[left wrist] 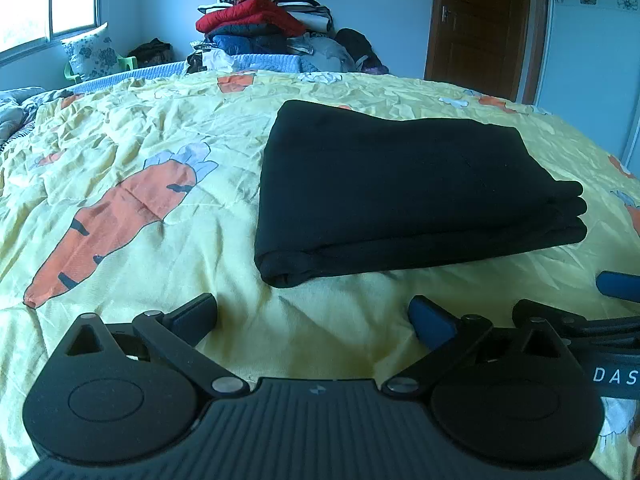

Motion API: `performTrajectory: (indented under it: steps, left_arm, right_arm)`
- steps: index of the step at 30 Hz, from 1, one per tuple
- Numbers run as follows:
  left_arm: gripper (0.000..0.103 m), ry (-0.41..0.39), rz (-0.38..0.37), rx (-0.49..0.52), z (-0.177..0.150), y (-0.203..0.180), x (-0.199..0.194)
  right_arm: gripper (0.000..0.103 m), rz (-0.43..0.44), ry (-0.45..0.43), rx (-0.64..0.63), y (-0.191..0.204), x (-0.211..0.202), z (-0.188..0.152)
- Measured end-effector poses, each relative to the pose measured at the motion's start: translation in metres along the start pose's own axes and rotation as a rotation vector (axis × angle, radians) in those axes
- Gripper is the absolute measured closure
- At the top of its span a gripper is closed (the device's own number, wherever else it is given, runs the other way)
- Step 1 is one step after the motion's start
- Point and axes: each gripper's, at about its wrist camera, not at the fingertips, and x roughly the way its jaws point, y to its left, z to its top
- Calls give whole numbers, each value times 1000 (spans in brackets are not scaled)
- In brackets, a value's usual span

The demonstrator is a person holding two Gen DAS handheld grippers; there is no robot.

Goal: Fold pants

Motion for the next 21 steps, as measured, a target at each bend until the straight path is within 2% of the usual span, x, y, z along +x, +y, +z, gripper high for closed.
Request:
performTrajectory:
  steps: [10,21]
  left_arm:
    - [0,0,-1,-1,0,1,0]
    - [0,0,0,0,0,1,0]
  right_arm:
    - [0,-32,0,21,4,-2,-2]
    - [0,-28,0,25,5,-2,-2]
